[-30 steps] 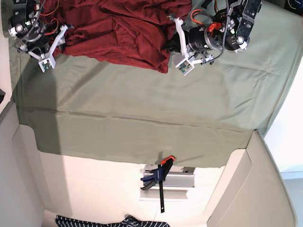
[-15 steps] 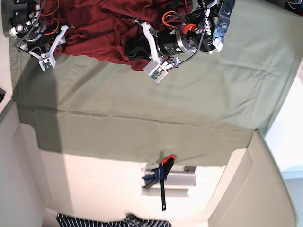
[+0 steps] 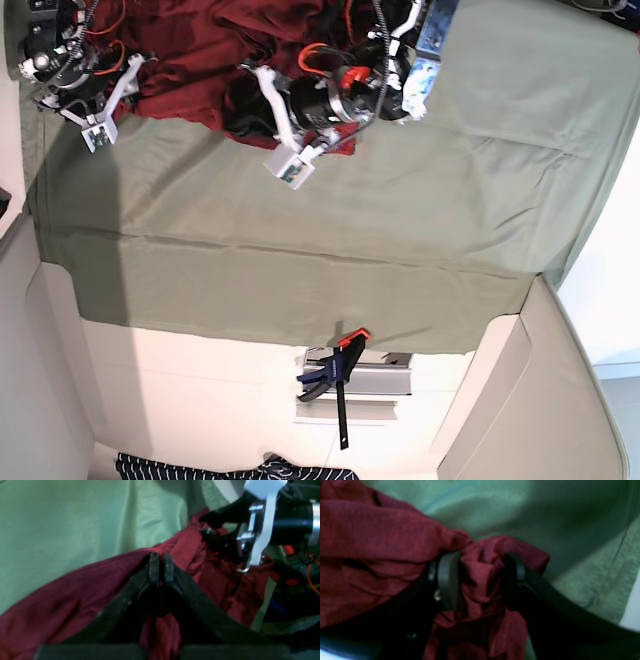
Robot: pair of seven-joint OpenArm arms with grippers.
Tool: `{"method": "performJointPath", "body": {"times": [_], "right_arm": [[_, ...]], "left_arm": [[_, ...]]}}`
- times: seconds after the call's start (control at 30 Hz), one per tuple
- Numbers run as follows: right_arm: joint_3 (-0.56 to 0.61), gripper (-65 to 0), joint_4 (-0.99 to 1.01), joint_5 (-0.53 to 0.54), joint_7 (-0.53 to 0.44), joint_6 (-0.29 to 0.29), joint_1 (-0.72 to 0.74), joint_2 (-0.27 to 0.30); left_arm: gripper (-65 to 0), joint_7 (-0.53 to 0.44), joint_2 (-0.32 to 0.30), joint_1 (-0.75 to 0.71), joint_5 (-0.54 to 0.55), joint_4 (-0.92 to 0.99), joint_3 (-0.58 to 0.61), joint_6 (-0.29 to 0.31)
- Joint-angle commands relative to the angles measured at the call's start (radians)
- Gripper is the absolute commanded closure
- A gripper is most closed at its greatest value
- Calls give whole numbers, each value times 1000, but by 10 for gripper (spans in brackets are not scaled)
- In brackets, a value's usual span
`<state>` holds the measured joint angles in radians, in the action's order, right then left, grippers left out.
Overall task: Fold the T-shirt properly
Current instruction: 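Drag the grasped fabric toward the right gripper with the left gripper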
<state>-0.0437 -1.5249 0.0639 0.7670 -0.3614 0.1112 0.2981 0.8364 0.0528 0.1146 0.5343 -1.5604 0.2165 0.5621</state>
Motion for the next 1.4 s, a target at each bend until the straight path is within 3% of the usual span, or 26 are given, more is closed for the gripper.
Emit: {"method": "performJointPath", "body": {"times": [0.0,0.3,0.53,0.67,0.87,1.1,1.37], "right_arm": [[-2,-288,-10,7,-1,0,13,3],[-2,-288,-10,7,-1,0,13,3],[-2,-288,-10,7,-1,0,13,3],[-2,-288,-10,7,-1,0,13,3],[-2,-288,-10,7,-1,0,13,3],[-2,-288,-10,7,-1,0,13,3],[-2,-288,-10,7,-1,0,13,3]], "left_arm": [[0,-29,19,27,19,-12,0,11],[0,-78,95,72,-55,47,0,11],[0,-46,99,79,-54,95,3,11],[-254,-16,98,79,-54,95,4,11],[-275,75,89,83,-31,93,4,29],[-274,216,-4,81,160,-24,4,134],[-273,319,-228,-78,277,-334,4,136]]}}
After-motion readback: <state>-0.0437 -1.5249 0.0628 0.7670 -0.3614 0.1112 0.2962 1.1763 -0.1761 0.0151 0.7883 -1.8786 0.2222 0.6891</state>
